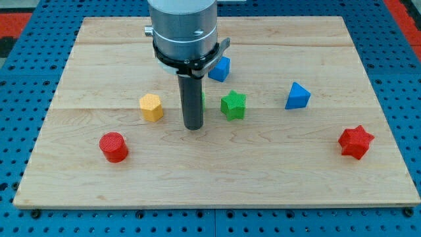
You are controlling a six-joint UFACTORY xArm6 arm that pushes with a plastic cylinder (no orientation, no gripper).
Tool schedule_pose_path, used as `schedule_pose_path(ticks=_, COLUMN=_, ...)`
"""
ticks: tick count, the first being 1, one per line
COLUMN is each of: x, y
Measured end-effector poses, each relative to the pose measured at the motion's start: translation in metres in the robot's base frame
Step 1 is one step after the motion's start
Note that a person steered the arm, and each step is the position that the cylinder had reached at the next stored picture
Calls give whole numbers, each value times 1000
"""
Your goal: Move the green star slightly towards the blue triangle
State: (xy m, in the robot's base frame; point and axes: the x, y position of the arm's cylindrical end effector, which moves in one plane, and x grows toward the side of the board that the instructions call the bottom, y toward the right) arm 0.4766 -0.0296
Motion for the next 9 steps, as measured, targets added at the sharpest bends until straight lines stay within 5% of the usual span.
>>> schedule_pose_path(ticks=4, x=-15, y=81)
schedule_pose_path(ticks=7, x=107, y=80)
schedule_pose_path(ticks=9, x=108, y=80)
